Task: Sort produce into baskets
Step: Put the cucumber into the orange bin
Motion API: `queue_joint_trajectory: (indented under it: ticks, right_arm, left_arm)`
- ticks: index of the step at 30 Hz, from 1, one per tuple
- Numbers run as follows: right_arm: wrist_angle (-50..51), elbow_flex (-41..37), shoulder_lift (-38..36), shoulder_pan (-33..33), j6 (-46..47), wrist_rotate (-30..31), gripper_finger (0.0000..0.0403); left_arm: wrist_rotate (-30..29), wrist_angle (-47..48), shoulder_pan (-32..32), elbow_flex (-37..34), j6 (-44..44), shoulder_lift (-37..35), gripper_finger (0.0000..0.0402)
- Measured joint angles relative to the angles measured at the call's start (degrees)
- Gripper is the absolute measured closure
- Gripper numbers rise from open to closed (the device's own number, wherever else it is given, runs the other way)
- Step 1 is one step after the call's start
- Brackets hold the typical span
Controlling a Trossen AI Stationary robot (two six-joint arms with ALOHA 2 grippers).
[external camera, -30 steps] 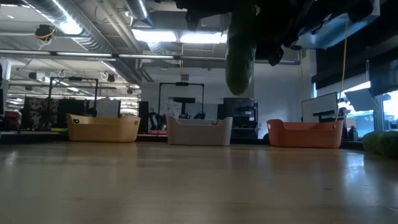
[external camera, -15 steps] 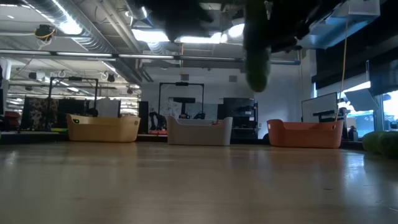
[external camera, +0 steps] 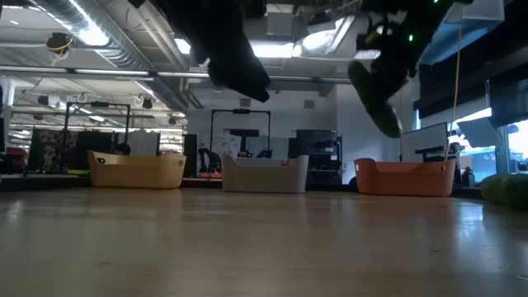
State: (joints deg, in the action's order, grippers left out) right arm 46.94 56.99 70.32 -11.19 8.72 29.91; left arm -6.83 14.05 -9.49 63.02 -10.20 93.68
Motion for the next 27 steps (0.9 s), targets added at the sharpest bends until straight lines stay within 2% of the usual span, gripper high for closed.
queue_joint_trajectory:
  ticks: [8, 12, 16, 20, 27]
  right_arm:
    - [0.73, 0.0, 0.33, -18.96, -10.65, -4.01, 0.0252]
    - [-0.59, -0.02, 2.21, -26.41, -11.98, -7.56, 0.0252]
    - [-1.34, -0.02, 5.27, -31.37, -12.25, -8.1, 0.0251]
    - [-3.1, -0.02, 9.01, -35.09, -12.23, -11.72, 0.0251]
    - [-3.28, -0.04, 15.09, -37.71, -12.15, -13.09, 0.0251]
  left_arm:
    - [-0.04, -1.27, 0.0, 0.0, -0.46, 2.81, 0.0185]
    - [-0.03, -1.6, 0.0, 0.0, -0.92, 2.78, 0.0185]
    - [-0.04, -1.58, 0.0, 0.0, -1.01, 2.7, 0.0185]
    - [-0.04, -1.53, 0.0, 0.0, -1.01, 2.7, 0.0185]
    - [-0.04, -1.49, 0.0, 0.0, -1.01, 2.7, 0.0185]
